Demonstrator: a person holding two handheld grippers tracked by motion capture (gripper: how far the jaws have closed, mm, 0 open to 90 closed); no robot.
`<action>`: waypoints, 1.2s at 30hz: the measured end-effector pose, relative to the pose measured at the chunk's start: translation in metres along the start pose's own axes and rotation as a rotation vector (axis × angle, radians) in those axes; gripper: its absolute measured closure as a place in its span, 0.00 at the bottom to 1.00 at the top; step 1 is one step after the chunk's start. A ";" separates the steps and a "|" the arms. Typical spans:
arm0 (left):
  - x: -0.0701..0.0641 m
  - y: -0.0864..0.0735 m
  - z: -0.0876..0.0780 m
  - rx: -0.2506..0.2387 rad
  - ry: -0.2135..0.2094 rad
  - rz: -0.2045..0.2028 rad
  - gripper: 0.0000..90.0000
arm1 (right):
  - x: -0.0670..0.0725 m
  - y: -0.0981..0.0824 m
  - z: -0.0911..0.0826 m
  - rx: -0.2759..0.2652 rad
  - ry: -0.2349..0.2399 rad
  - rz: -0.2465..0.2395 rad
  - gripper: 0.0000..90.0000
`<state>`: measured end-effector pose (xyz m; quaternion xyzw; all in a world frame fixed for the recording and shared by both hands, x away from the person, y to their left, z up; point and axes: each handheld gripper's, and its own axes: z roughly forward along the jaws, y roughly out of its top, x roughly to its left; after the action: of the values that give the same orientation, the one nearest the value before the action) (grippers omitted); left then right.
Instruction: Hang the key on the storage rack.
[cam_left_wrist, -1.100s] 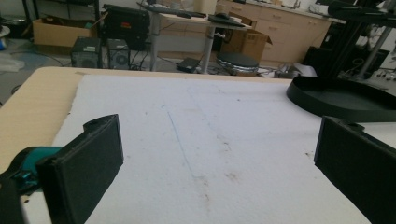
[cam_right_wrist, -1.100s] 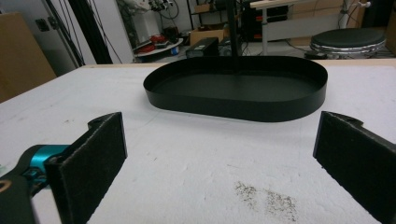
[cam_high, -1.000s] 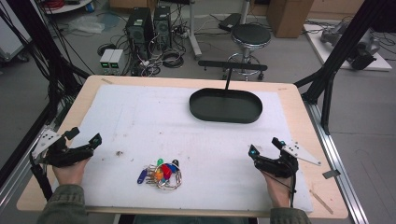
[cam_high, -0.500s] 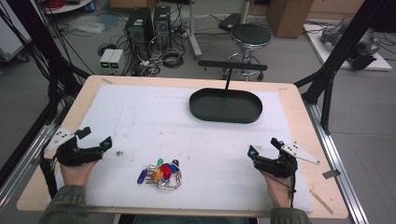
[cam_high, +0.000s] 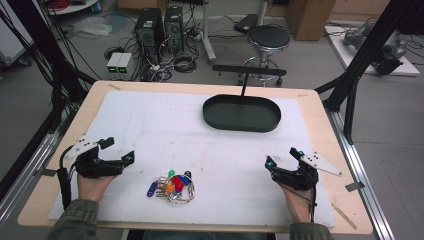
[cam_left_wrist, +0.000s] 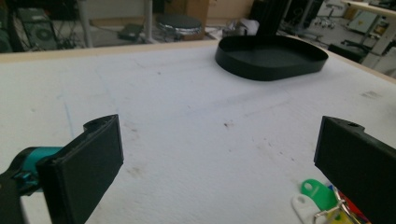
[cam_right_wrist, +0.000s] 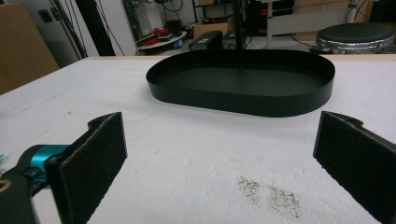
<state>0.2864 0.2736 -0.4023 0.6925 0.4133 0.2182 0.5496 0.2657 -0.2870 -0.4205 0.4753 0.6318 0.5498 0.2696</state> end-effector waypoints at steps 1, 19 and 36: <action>-0.002 0.000 0.002 0.011 -0.005 -0.002 0.02 | 0.000 0.000 0.000 -0.001 -0.002 0.000 0.02; -0.021 -0.004 0.025 0.169 -0.097 0.026 0.02 | 0.000 0.000 0.001 0.001 -0.005 -0.008 0.02; -0.050 -0.008 0.046 0.282 -0.170 0.104 0.05 | 0.001 0.000 0.001 0.010 -0.001 -0.005 0.02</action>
<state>0.2908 0.2065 -0.4159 0.7991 0.3554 0.1269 0.4680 0.2664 -0.2858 -0.4211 0.4752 0.6358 0.5455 0.2689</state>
